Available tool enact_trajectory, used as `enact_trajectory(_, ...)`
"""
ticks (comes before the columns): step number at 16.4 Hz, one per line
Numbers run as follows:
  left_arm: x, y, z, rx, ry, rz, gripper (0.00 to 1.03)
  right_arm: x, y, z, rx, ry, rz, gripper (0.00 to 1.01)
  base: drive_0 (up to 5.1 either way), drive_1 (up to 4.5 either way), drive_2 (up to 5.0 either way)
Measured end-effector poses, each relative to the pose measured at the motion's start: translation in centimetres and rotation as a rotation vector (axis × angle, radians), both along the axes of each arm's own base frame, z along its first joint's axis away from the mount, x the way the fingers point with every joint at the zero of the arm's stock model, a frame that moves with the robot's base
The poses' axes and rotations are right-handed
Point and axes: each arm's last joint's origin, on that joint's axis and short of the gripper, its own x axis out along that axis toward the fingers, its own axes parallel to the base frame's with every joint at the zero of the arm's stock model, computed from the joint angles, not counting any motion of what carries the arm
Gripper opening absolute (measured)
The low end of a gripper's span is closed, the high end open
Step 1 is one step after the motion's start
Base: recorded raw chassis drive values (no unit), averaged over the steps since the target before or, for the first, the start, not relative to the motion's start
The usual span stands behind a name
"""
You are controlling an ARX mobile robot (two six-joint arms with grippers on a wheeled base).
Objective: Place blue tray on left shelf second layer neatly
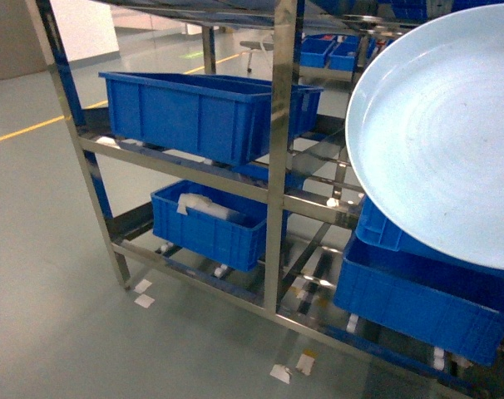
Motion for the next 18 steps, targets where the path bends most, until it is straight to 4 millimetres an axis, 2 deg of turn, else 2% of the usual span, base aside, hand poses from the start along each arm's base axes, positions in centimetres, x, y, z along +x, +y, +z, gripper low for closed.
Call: enact_trajectory(18,0.00,-0.01,0.01,0.000,-0.001,-0.001,0.98,0.01,-0.01,0.02,0.000,-0.002,0.000,0.02,-1.6,-1.61,-1.6)
